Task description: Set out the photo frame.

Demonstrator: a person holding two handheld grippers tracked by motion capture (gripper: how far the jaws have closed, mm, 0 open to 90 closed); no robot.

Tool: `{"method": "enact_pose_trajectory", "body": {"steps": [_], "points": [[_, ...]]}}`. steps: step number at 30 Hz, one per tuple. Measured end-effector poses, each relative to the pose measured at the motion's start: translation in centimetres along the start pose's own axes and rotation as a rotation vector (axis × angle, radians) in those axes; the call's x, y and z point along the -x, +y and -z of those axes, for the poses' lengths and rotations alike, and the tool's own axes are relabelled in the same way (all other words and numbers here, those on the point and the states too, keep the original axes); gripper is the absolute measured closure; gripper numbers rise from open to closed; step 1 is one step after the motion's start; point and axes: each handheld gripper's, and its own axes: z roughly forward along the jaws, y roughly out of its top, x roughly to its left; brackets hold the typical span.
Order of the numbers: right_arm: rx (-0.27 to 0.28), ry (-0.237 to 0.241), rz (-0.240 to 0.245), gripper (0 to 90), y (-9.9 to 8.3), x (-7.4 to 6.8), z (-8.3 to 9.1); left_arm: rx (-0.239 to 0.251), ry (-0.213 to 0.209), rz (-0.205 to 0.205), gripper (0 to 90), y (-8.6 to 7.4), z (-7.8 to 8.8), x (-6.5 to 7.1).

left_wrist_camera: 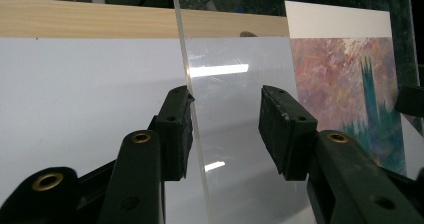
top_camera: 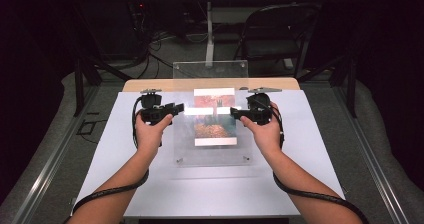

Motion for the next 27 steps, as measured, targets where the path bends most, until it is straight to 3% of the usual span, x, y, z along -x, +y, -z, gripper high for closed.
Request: {"method": "enact_pose_trajectory", "body": {"steps": [19,27], "points": [[0.042,0.024,0.019,29.0,-0.6,-0.8,2.5,0.044,-0.034,-0.02,59.0,-1.0,2.4,0.9],[0.065,0.046,0.033,30.1,-1.1,-1.2,3.9,0.05,-0.039,-0.048,64.0,-1.4,3.7,1.3]]}}
